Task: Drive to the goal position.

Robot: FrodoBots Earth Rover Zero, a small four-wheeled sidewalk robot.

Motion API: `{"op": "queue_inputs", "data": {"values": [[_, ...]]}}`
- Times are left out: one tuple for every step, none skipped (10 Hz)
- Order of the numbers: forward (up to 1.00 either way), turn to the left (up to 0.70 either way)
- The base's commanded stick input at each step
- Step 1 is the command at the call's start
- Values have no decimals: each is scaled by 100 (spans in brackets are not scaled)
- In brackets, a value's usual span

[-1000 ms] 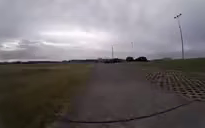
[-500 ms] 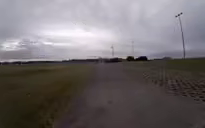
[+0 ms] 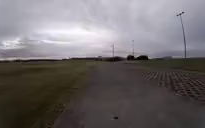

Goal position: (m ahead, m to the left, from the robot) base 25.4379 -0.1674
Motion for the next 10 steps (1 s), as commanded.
{"op": "queue_inputs", "data": {"values": [[100,0],[100,0],[100,0],[100,0],[100,0],[100,0],[100,0],[100,0],[100,0],[100,0]]}}
